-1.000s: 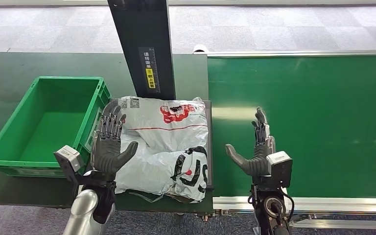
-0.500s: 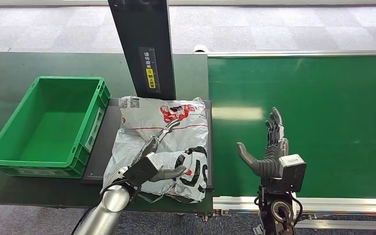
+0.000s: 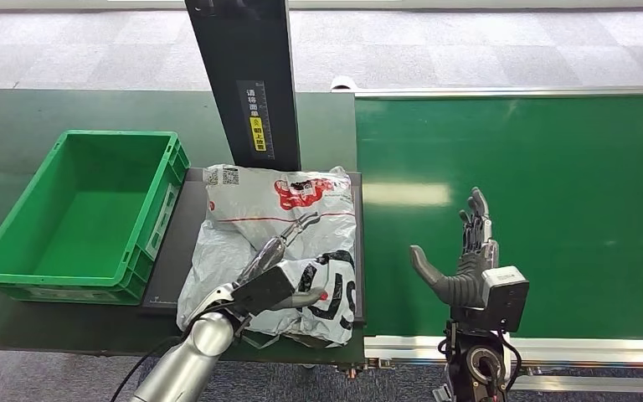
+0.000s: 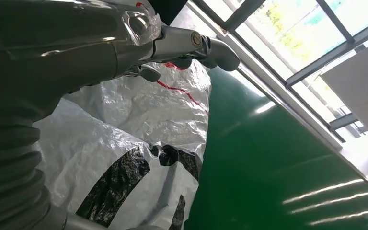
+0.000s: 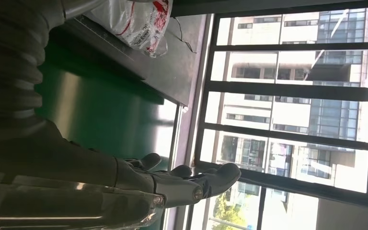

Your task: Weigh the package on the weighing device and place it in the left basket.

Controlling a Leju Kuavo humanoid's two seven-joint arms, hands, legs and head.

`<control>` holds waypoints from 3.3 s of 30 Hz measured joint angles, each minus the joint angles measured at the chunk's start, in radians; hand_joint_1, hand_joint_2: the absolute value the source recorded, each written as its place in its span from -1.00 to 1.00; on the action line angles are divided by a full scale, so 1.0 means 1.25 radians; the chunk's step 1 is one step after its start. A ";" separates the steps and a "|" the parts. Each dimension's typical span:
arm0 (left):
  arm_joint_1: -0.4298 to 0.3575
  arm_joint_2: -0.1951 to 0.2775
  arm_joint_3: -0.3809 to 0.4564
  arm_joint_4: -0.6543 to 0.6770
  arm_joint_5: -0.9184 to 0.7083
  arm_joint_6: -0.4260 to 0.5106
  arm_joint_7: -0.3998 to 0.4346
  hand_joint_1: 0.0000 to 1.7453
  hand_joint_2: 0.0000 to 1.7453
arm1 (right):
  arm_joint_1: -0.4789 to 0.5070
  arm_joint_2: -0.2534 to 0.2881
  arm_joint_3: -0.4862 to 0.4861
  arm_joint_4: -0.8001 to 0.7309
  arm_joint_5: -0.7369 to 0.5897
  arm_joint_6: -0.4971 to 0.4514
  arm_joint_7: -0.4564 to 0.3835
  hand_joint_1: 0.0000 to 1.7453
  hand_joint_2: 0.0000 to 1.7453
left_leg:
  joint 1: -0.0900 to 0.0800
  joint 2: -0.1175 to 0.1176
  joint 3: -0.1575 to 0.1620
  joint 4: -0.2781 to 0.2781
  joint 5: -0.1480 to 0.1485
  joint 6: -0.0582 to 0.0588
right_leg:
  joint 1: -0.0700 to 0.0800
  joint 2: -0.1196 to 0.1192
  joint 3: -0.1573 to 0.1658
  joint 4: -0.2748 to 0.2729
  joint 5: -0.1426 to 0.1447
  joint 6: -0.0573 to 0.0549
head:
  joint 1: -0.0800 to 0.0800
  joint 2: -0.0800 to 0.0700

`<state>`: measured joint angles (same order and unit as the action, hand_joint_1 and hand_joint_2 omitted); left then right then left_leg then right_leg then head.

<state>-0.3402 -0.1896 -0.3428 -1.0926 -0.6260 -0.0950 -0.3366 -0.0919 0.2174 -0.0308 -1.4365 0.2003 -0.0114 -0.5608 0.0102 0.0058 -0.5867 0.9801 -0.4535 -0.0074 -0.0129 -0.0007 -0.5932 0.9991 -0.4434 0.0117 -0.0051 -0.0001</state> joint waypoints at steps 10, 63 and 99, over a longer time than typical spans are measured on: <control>-0.065 -0.007 -0.052 0.123 -0.154 -0.014 0.054 -0.56 1.00 | -0.001 0.010 -0.014 0.000 0.006 0.003 0.004 -1.00 1.00 | 0.000 0.000 0.000 0.000 0.000 0.000 | 0.000 0.000 0.000 0.000 0.000 0.000 | 0.000 0.000; 0.059 -0.019 0.023 -0.172 0.150 0.223 -0.241 1.00 1.00 | -0.038 0.005 0.023 0.198 0.036 0.085 0.102 -1.00 1.00 | 0.000 -0.001 -0.001 0.000 0.000 0.000 | 0.000 -0.001 0.000 0.000 0.000 0.000 | 0.000 0.000; -0.158 0.010 0.507 -0.152 -0.403 0.633 -0.281 1.00 1.00 | -0.024 -0.018 0.058 0.229 -0.013 0.072 0.052 -1.00 1.00 | 0.000 0.000 0.000 0.000 0.000 0.000 | 0.000 0.000 0.000 0.000 0.000 0.000 | 0.000 0.000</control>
<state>-0.5373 -0.1775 0.2910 -1.2831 -1.1303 0.6960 -0.6876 -0.1219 0.1948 0.0415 -1.1509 0.1842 0.0792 -0.4954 0.0104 0.0062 -0.5867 0.9799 -0.4531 -0.0076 -0.0126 -0.0007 -0.5932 0.9996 -0.4434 0.0114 -0.0050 -0.0003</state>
